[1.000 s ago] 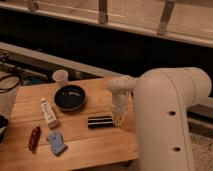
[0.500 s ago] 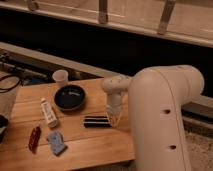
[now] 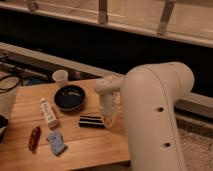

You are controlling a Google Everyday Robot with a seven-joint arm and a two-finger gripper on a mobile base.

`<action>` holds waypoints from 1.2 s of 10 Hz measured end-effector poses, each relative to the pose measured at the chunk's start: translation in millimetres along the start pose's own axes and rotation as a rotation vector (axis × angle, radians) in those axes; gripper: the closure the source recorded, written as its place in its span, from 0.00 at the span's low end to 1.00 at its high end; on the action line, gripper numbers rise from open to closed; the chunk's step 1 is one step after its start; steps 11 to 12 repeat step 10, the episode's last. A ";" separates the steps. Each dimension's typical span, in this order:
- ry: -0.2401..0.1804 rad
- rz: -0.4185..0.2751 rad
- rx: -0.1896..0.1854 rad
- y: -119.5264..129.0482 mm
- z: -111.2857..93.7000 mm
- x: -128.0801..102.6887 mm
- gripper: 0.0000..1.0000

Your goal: Push the eraser across the table

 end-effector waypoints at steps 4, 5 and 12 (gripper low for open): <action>0.012 -0.030 0.013 11.3 -1.1 1.8 1.00; 0.014 -0.038 0.018 14.6 -1.6 3.5 1.00; 0.022 -0.054 0.034 27.7 -4.7 5.3 1.00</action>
